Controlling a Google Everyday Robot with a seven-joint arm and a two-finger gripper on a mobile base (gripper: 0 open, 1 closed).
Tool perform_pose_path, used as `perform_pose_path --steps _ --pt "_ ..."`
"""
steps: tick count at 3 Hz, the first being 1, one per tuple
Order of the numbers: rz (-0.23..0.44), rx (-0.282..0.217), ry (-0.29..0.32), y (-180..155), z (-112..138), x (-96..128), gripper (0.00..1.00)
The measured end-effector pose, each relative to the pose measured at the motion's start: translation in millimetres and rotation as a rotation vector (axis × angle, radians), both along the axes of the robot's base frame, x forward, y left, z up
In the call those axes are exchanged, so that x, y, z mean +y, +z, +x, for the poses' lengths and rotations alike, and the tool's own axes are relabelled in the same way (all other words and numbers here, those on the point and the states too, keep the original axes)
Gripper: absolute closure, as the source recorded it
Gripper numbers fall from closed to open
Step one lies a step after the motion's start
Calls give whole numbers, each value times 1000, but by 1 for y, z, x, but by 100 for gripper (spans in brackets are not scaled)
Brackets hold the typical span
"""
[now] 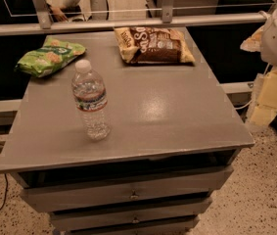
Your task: Knock water bottle over
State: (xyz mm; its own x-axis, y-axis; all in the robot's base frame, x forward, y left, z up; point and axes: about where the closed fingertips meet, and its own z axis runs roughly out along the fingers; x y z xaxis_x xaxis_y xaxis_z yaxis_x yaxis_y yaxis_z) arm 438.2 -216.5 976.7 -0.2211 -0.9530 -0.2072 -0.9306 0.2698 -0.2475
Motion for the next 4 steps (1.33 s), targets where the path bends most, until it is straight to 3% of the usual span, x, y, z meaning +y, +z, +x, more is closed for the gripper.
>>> perform_pose_path --steps 1,2,4 --pt "6 -4 3 0 1 2 0" --pt "93 7 40 -21 15 35 0" --pt "376 40 159 -78 42 162 0"
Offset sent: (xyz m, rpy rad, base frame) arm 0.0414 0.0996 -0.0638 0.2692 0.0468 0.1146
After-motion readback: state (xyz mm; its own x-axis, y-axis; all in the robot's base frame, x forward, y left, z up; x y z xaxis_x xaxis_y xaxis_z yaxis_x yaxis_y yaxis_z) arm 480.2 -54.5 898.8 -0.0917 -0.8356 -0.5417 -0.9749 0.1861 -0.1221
